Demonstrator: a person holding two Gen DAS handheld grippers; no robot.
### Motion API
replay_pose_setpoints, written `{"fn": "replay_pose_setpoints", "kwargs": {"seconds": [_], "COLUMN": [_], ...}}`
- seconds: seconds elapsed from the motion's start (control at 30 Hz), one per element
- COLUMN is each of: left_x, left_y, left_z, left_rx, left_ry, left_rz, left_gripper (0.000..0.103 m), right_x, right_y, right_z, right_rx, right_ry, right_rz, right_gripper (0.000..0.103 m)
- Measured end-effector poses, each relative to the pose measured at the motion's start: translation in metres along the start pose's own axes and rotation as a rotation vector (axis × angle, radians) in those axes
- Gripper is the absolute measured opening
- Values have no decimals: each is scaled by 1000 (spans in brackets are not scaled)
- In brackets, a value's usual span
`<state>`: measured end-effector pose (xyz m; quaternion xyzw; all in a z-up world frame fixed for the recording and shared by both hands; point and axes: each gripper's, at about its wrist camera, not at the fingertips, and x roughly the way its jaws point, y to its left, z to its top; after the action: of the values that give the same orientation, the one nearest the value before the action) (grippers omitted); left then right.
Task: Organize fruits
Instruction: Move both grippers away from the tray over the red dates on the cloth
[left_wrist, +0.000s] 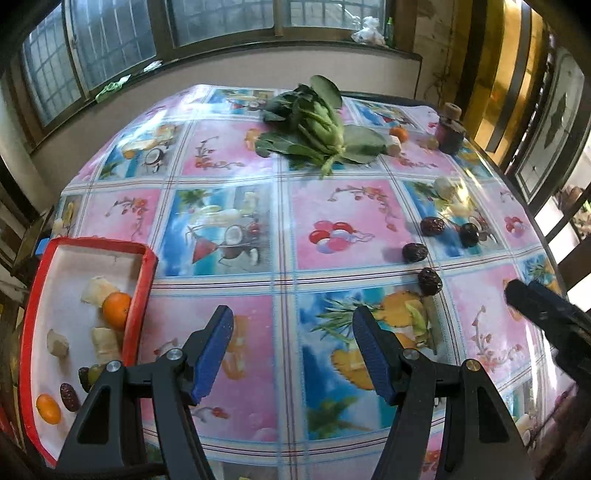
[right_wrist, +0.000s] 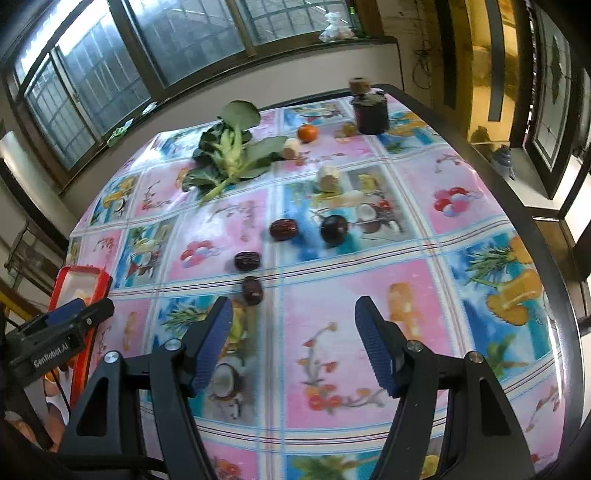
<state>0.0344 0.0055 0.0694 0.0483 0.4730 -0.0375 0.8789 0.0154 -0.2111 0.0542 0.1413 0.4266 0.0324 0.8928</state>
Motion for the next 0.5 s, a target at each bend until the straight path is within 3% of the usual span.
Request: {"fn": "replay_pose_setpoints", "kwargs": {"seconds": [0.13, 0.33, 0.5], "left_x": [8, 18, 20], "left_y": [-2, 10, 14], "left_z": [0, 3, 4], "left_rx": [1, -23, -24], "left_ry": [13, 18, 17], "left_rz": [20, 126, 151], "left_gripper": [67, 67, 67], "right_x": [-5, -58, -82], "right_y": [1, 27, 57], "right_z": [2, 15, 18], "right_rx": [6, -18, -71], "right_ry": [-5, -138, -171], "right_rz": [53, 208, 294], "right_gripper": [69, 69, 69]}}
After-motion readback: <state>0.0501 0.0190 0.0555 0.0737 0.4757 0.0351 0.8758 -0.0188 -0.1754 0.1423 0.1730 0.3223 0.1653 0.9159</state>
